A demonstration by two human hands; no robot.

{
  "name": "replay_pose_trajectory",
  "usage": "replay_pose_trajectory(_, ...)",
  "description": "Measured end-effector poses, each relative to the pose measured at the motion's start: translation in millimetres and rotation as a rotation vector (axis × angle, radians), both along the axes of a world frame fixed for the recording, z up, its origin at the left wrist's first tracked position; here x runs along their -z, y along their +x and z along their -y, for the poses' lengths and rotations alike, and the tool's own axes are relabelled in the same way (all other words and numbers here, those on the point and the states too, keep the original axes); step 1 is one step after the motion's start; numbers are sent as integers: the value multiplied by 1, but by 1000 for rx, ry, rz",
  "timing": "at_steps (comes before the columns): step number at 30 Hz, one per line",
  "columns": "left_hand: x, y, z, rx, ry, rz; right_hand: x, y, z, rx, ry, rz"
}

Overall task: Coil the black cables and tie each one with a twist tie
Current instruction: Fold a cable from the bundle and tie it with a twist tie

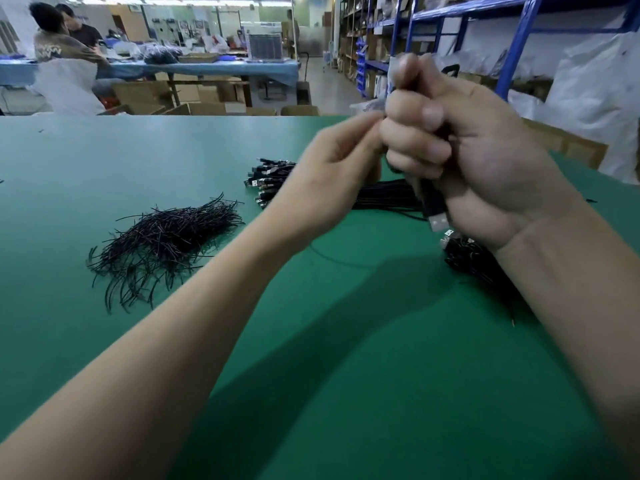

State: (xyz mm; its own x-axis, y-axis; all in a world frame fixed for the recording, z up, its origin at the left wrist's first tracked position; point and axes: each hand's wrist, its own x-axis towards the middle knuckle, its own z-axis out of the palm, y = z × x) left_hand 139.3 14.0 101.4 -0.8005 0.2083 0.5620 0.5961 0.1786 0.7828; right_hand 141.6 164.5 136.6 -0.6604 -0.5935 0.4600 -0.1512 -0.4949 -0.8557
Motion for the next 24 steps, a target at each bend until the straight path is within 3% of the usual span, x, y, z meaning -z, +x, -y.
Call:
replay_pose_trajectory(3,7,0,-8,-94,-317,-10,5,-7,1,315,-63,40)
replay_pose_trajectory(5,7,1,-9,-119,-557,-43,10,-12,-1,532,-3,-29)
replay_pose_trajectory(8,-5,8,-4,-160,-710,-72,14,-18,-5,740,216,-197)
replay_pose_trajectory(13,-33,16,12,-240,-886,-204,17,-15,-9,889,690,-513)
replay_pose_trajectory(17,-49,23,31,-305,-849,-289,17,-10,-5,788,876,-550)
replay_pose_trajectory(21,-54,26,44,-278,-715,-318,13,-6,-5,349,643,-236)
replay_pose_trajectory(24,-51,24,48,-223,-578,-298,12,-1,-6,108,548,-128)
